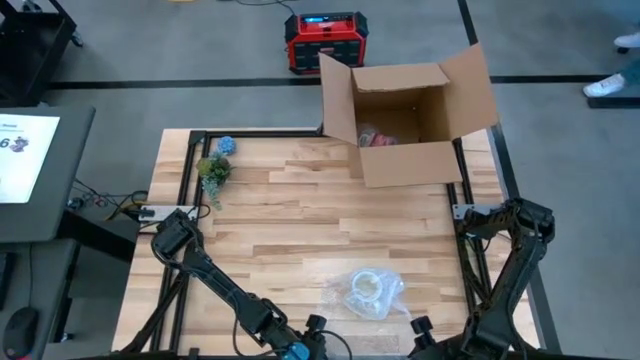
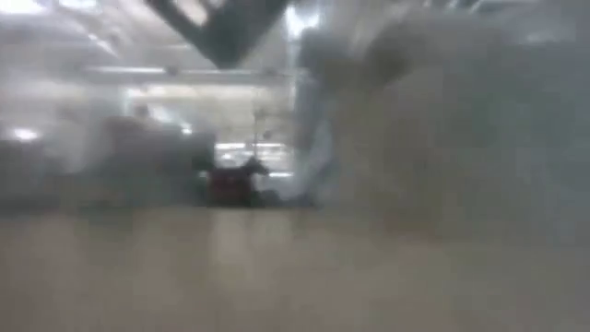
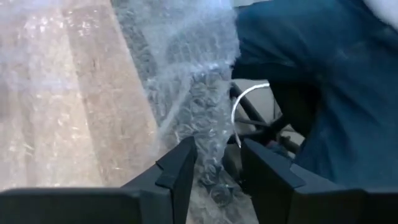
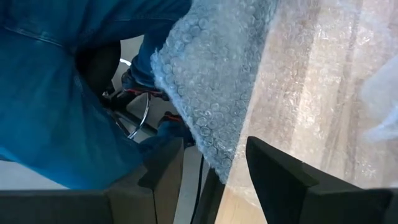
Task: Wrap mug
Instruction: Wrap the white patterned mug in the bubble wrap
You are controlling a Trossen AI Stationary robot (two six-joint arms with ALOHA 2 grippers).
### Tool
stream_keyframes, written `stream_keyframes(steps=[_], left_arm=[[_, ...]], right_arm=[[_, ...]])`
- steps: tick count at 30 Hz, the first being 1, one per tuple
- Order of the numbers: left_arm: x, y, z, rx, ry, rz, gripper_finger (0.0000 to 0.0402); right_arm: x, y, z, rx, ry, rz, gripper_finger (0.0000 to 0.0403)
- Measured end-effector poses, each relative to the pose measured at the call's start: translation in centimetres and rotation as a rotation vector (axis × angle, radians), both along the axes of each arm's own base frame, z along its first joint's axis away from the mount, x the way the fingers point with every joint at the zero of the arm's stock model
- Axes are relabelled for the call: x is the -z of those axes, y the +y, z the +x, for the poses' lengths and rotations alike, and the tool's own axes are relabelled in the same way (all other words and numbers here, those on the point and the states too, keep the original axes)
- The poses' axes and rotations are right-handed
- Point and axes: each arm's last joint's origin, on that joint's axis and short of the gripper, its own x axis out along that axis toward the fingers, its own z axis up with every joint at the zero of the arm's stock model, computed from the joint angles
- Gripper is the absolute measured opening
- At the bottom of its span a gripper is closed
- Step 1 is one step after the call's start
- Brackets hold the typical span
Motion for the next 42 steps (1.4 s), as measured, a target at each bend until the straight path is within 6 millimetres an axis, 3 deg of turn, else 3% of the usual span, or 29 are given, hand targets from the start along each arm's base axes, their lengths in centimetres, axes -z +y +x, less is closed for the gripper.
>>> stream_keyframes(steps=[4, 8, 10, 17, 24, 27, 36, 42], left_arm=[[0.1, 0.4, 0.3, -0.040, 0.024, -0.027, 0.0098], [-0.4, 0.7, 0.6, -0.029, 0.014, 0.000, 0.0022], [-1.0, 0.8, 1.0, -0.028, 0.004, 0.025, 0.0009], [-5.6, 1.2, 2.8, -0.068, -0.115, 0.223, 0.0000], [-10.9, 3.5, 4.7, -0.365, -0.354, 0.670, 0.0000], [-12.5, 5.6, 6.1, -0.498, -0.405, 0.760, 0.0000], [-10.9, 12.9, 9.4, -0.709, -0.266, 0.727, 0.0000], [-10.5, 14.2, 9.6, -0.752, -0.218, 0.650, 0.0000]], right_arm=[[0.0, 0.0, 0.0, 0.014, 0.007, 0.009, 0.0166], [0.0, 0.0, 0.0, 0.013, 0.008, 0.010, 0.0166], [0.0, 0.0, 0.0, 0.011, 0.009, 0.012, 0.0166], [-1.9, -0.2, -0.5, 0.017, -0.026, -0.023, 0.0165], [-5.1, -1.2, -2.3, 0.082, -0.215, -0.100, 0.0165], [-5.8, -1.3, -2.8, 0.104, -0.290, -0.114, 0.0165], [-6.2, -2.0, -0.9, 0.173, -0.318, -0.090, 0.0165], [-5.9, -3.8, 1.3, 0.273, -0.317, -0.165, 0.0166]])
